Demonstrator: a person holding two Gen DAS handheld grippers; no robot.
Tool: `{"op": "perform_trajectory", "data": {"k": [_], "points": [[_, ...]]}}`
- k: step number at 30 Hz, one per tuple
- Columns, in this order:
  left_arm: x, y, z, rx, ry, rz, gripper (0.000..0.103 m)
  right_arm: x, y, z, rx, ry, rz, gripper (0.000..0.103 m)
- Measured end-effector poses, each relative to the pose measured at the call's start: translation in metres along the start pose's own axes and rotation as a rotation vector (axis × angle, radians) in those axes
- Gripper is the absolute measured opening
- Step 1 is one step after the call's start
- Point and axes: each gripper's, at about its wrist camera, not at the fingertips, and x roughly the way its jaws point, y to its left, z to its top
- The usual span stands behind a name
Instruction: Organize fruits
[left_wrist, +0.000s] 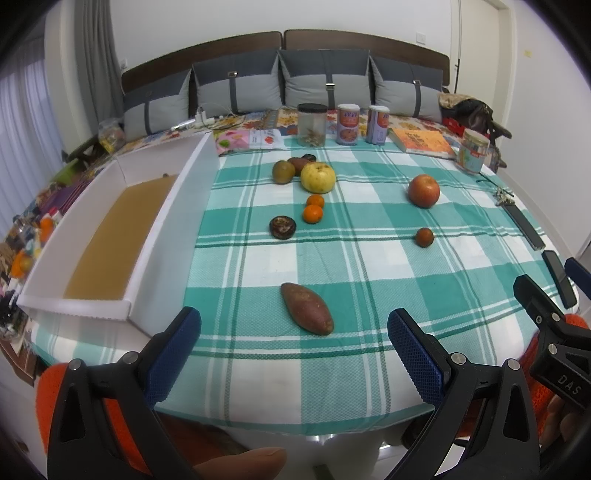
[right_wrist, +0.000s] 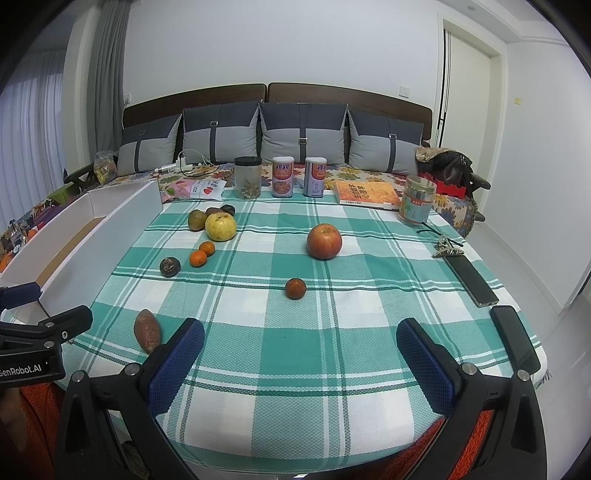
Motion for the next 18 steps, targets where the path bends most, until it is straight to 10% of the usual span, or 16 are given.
{"op": "perform_trajectory", "data": {"k": [18], "points": [[0.0003, -0.0001, 0.0001, 0.0, 0.001, -0.001, 0.102, 0.0017, -0.001, -0.0009, 0.002, 0.0, -0.002, 0.103]]}}
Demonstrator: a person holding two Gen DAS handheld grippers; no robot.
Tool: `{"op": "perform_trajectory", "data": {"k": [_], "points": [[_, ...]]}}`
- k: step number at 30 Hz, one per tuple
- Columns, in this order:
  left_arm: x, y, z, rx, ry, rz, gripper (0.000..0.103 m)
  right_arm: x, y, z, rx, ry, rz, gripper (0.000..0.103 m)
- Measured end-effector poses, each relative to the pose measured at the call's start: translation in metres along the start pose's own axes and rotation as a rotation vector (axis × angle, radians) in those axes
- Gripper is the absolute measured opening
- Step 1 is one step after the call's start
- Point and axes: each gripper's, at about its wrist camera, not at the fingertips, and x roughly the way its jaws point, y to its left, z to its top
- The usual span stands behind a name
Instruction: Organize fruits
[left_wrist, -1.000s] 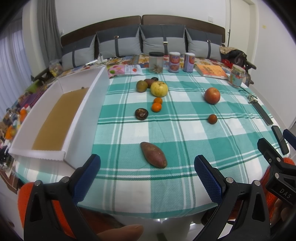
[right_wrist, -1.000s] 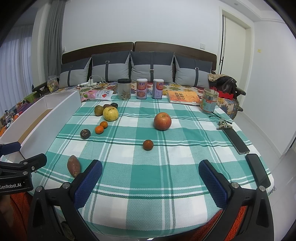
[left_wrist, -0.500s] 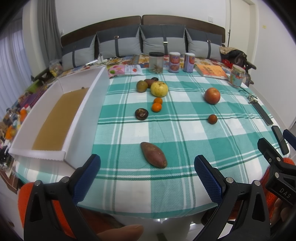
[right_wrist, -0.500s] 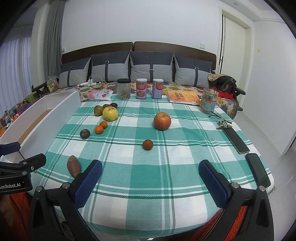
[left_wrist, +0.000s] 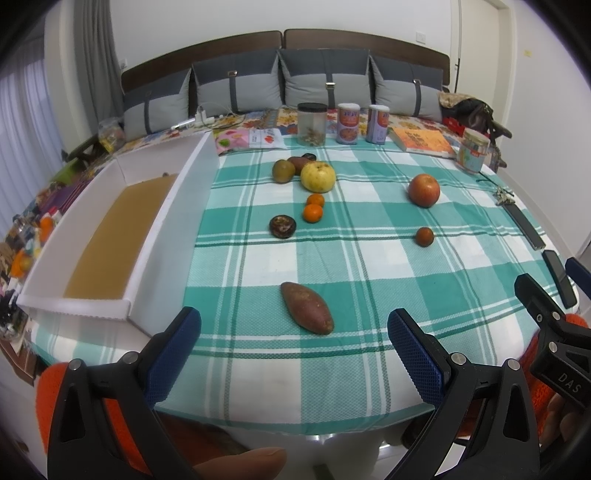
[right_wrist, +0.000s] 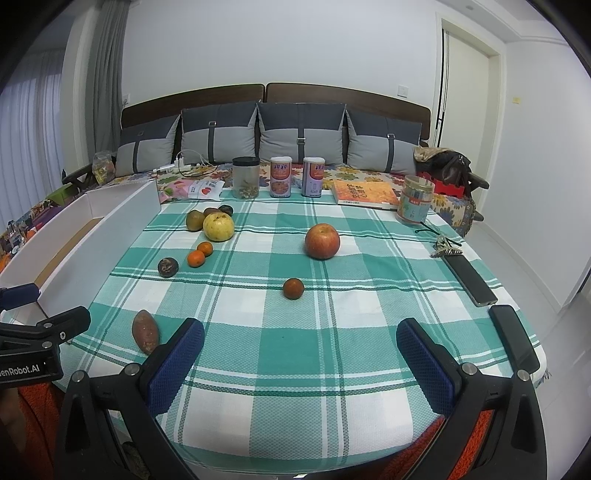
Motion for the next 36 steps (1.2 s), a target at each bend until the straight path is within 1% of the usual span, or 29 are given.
{"op": "perform_trajectory", "data": {"k": [8, 14, 16, 20, 24, 27, 29, 32, 36], "points": [[0.0, 0.0, 0.0, -0.004, 0.0, -0.002, 0.102, 0.0, -0.001, 0.0, -0.001, 0.0, -0.003, 0.103], [0.009, 0.019, -0.007, -0.067, 0.006, -0.043, 0.102, 0.001, -0.007, -0.001, 0.01, -0.011, -0.013, 0.103], [0.014, 0.028, -0.01, -0.081, 0.014, -0.059, 0.102, 0.002, -0.009, 0.0, 0.015, -0.007, -0.013, 0.103], [0.017, 0.032, -0.014, -0.081, 0.034, -0.096, 0.102, 0.004, -0.009, 0.0, 0.023, 0.006, -0.01, 0.103], [0.025, 0.029, -0.018, -0.079, 0.072, -0.102, 0.102, 0.006, -0.011, -0.002, 0.032, 0.013, -0.006, 0.103], [0.044, 0.024, -0.017, -0.103, 0.128, -0.093, 0.102, 0.011, -0.012, -0.005, 0.035, 0.026, 0.001, 0.103], [0.065, 0.016, -0.013, -0.12, 0.177, -0.081, 0.102, 0.016, -0.012, -0.007, 0.038, 0.042, 0.006, 0.103], [0.092, 0.004, -0.006, -0.136, 0.217, -0.06, 0.102, 0.023, -0.013, -0.009, 0.04, 0.063, 0.017, 0.103], [0.129, -0.016, -0.004, -0.092, 0.236, 0.005, 0.102, 0.027, -0.014, -0.013, 0.034, 0.076, 0.027, 0.103]]}}
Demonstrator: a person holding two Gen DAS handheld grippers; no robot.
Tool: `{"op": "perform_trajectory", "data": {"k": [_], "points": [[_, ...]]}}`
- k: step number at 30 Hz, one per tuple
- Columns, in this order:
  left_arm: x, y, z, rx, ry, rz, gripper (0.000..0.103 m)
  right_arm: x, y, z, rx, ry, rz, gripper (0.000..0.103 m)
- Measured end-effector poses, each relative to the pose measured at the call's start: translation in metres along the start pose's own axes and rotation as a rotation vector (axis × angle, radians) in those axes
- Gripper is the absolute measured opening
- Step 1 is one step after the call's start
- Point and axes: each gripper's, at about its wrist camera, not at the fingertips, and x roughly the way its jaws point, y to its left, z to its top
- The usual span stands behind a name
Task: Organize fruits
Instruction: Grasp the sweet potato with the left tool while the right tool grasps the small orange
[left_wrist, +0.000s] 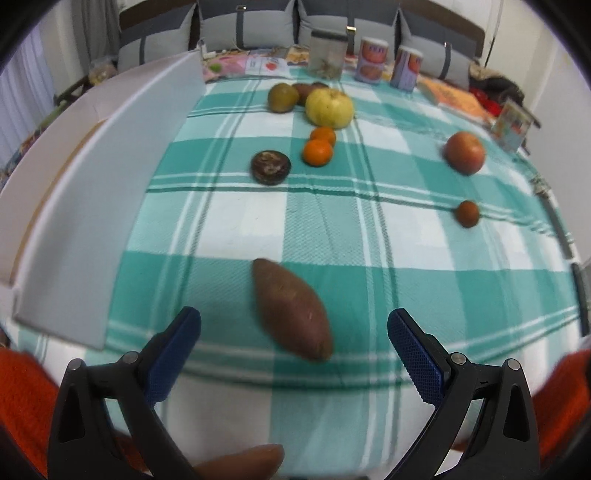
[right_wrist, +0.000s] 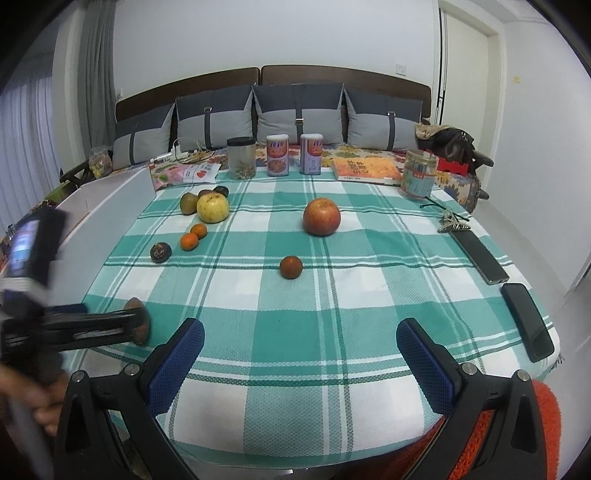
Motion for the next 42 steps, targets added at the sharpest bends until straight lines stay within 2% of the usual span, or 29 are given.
{"op": "perform_trajectory", "data": {"k": [3, 8, 13, 20, 23, 26, 28, 30, 32, 33, 35, 39, 40, 41, 42], "points": [[0.017, 0.008, -0.002, -0.008, 0.031, 0.043, 0.102, 0.003, -0.003, -0.002, 0.002, 0.009, 0.002, 0.103], [0.023, 0.04, -0.01, -0.046, 0.056, 0.021, 0.103, 0.016, -0.011, -0.005, 0.041, 0.044, 0.016, 0.103], [0.031, 0.041, -0.018, -0.004, 0.089, 0.039, 0.103, 0.027, -0.016, -0.006, 0.062, 0.069, 0.03, 0.103], [0.034, 0.041, -0.015, -0.032, 0.104, 0.041, 0.103, 0.034, -0.024, -0.01, 0.085, 0.101, 0.029, 0.103], [0.037, 0.041, -0.012, -0.006, 0.11, 0.027, 0.103, 0.037, -0.027, -0.01, 0.099, 0.112, 0.031, 0.103], [0.033, 0.038, -0.006, 0.034, 0.162, -0.004, 0.1, 0.039, -0.029, -0.012, 0.11, 0.122, 0.038, 0.103], [0.021, 0.032, -0.002, 0.087, 0.113, -0.062, 0.099, 0.04, -0.033, -0.013, 0.125, 0.133, 0.048, 0.103], [0.016, 0.022, 0.001, 0.134, 0.089, -0.084, 0.098, 0.043, -0.038, -0.012, 0.143, 0.145, 0.066, 0.103], [0.016, 0.016, 0.003, 0.164, 0.085, -0.107, 0.071, 0.05, -0.043, -0.008, 0.164, 0.157, 0.098, 0.103], [0.02, 0.014, 0.003, 0.175, 0.107, -0.113, 0.044, 0.059, -0.046, -0.001, 0.174, 0.179, 0.141, 0.103], [0.029, 0.015, 0.002, 0.171, 0.132, -0.127, 0.041, 0.081, -0.048, 0.011, 0.151, 0.223, 0.193, 0.103], [0.027, 0.018, 0.004, 0.164, 0.099, -0.136, 0.04, 0.134, -0.042, 0.03, 0.035, 0.31, 0.258, 0.103], [0.027, 0.021, 0.004, 0.159, 0.091, -0.136, 0.04, 0.145, -0.041, 0.032, 0.025, 0.322, 0.28, 0.099], [0.027, 0.025, 0.005, 0.147, 0.085, -0.139, 0.04, 0.159, -0.039, 0.035, 0.016, 0.331, 0.298, 0.088], [0.026, 0.03, 0.004, 0.132, 0.081, -0.144, 0.04, 0.168, -0.038, 0.037, 0.006, 0.335, 0.296, 0.083]]}}
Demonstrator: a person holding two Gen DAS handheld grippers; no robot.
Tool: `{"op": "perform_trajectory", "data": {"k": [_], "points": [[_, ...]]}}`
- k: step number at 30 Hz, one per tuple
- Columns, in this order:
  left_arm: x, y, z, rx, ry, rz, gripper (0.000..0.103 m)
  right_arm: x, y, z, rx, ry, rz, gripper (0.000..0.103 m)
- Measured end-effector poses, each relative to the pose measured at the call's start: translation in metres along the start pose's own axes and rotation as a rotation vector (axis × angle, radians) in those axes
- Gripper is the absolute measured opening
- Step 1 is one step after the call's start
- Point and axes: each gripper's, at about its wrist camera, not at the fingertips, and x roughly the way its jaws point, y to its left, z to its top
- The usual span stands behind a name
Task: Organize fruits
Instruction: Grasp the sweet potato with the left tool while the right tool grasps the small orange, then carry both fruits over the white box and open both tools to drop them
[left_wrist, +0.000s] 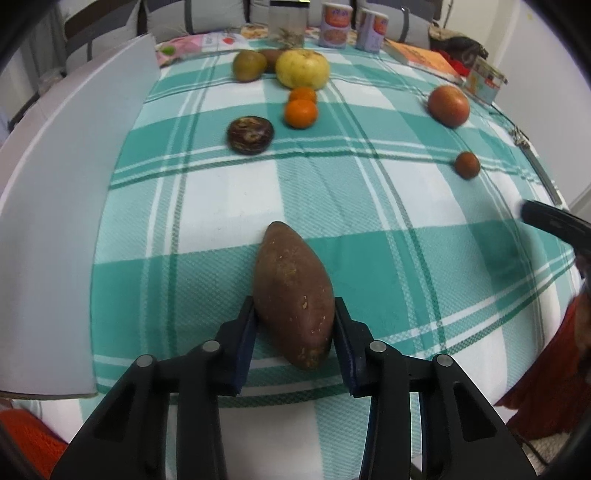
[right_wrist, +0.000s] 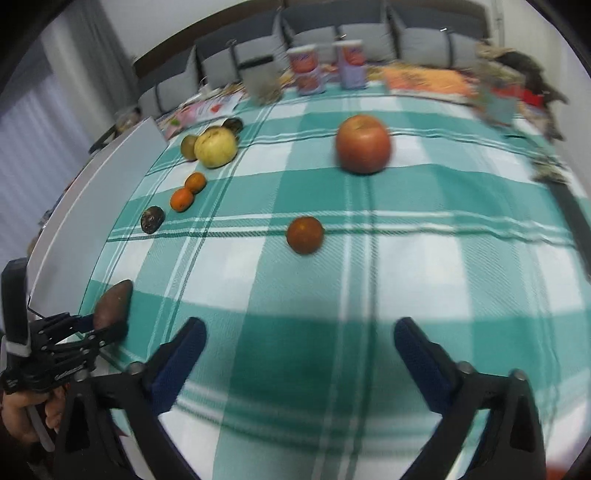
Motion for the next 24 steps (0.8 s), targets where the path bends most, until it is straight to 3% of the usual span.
{"op": "perform_trajectory", "data": {"k": [2, 9, 10, 11, 13, 17, 24], "points": [[-0.003, 0.008, -0.002, -0.028, -0.016, -0.012, 0.04, 0.015, -0.001, 0.01, -0.006, 0.011, 0.0, 0.071], [-0.002, 0.023, -0.002, -0.071, -0.021, -0.034, 0.039, 0.051, 0.005, 0.043, -0.015, 0.031, -0.02, 0.065], [-0.001, 0.023, -0.002, -0.072, -0.02, -0.034, 0.039, 0.056, 0.005, 0.045, -0.011, 0.042, -0.026, 0.061], [-0.001, 0.023, -0.002, -0.073, -0.021, -0.035, 0.039, 0.062, 0.005, 0.047, -0.012, 0.057, -0.034, 0.045], [-0.001, 0.024, -0.003, -0.077, -0.022, -0.038, 0.039, 0.063, 0.006, 0.049, -0.029, 0.061, -0.077, 0.03], [-0.011, 0.026, 0.0, -0.097, -0.046, -0.06, 0.039, 0.047, 0.006, 0.051, 0.004, 0.066, -0.016, 0.03], [-0.076, 0.037, 0.019, -0.164, -0.132, -0.217, 0.039, 0.004, 0.05, 0.069, 0.032, 0.07, 0.151, 0.03]]}}
